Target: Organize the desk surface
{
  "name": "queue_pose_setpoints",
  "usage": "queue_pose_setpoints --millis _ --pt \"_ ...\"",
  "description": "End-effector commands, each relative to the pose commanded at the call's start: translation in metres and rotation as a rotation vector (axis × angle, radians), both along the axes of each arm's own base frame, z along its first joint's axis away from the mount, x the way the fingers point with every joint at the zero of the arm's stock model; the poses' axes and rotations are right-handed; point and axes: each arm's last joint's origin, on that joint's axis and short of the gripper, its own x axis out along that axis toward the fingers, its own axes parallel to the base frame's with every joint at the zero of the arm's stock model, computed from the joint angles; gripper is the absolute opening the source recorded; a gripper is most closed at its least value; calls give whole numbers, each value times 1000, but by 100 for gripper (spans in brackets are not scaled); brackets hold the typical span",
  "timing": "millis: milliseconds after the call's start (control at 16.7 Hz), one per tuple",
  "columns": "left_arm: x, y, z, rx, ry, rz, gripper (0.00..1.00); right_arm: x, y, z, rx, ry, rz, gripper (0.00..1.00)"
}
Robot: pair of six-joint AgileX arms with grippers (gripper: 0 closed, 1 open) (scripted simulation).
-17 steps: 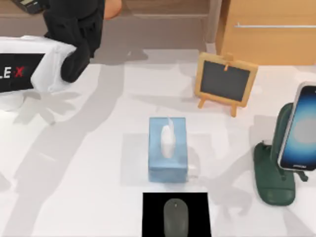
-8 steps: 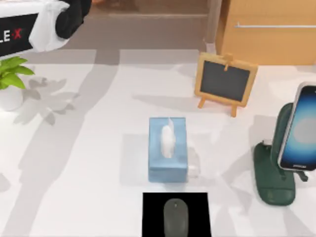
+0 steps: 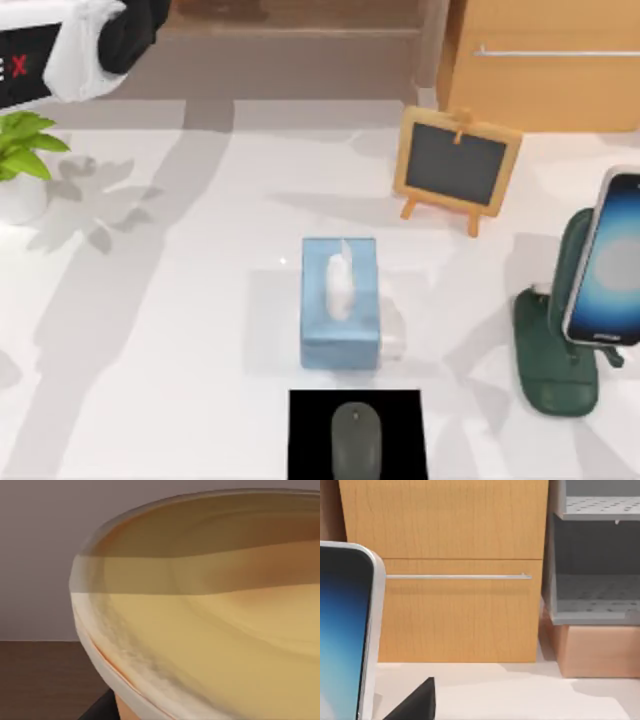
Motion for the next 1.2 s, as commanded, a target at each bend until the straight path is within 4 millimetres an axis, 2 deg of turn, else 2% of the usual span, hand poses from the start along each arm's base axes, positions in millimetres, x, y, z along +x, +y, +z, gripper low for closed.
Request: queue_pose_setpoints --millis 240,540,900,1200 --pt "-3 28 6 75 -2 172 0 0 0 0 0 0 0 100" --pt "-5 38 12 97 -17 238 0 0 0 0 0 0 0 100" --pt "0 24 13 53 -37 188 0 0 0 0 0 0 0 100" --pt "3 0 1 -9 -11 0 0 0 0 0 0 0 0 100"
